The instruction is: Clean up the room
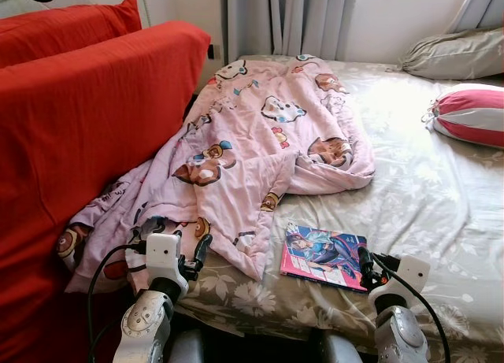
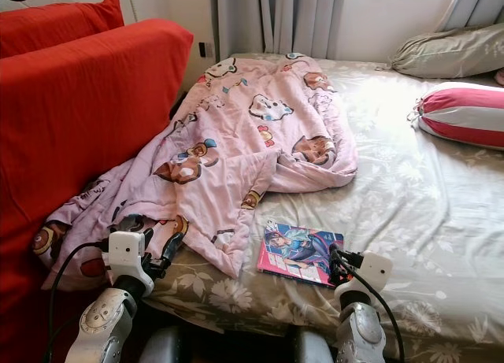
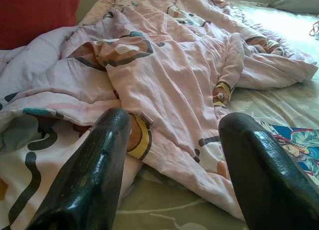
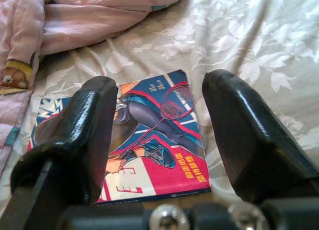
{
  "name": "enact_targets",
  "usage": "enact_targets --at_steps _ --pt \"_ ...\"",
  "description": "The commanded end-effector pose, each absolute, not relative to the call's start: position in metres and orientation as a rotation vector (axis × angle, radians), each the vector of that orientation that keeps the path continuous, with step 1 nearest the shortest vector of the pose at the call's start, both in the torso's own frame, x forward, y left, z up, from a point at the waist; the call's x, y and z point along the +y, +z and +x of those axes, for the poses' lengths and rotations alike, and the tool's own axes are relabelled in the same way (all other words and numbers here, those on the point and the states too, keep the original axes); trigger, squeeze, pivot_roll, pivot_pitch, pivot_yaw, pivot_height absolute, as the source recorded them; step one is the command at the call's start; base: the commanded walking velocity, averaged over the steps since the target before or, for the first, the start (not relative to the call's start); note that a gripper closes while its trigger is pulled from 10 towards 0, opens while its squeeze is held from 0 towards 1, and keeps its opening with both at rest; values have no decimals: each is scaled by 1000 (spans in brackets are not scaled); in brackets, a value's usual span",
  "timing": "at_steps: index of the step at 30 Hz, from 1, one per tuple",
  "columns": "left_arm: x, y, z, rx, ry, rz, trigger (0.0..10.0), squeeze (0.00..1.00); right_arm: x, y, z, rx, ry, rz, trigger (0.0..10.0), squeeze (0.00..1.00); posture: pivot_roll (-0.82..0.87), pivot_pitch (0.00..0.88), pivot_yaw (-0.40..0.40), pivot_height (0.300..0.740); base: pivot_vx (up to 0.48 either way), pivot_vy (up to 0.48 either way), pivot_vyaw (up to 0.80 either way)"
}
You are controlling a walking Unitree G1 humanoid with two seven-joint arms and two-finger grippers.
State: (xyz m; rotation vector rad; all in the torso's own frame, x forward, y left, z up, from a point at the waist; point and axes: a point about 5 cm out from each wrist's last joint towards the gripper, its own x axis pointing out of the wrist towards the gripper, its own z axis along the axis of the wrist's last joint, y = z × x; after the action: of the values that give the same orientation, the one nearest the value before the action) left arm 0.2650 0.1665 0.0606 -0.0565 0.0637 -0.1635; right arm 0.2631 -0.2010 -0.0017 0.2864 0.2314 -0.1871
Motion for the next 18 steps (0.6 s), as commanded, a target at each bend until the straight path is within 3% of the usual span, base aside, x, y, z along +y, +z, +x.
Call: enact_targets --at_steps 1,7,18 --pt "167 58 264 76 -164 -53 10000 0 -196 -3 264 250 -163 261 10000 0 139 16 -15 591 0 0 0" --pt "167 57 262 79 -157 -54 10000 0 -194 -4 265 255 -159 265 10000 0 146 22 -22 552 0 0 0" --pt "171 57 262 81 -151 -46 10000 0 -196 0 272 247 -186 306 10000 0 157 30 -15 552 0 0 0"
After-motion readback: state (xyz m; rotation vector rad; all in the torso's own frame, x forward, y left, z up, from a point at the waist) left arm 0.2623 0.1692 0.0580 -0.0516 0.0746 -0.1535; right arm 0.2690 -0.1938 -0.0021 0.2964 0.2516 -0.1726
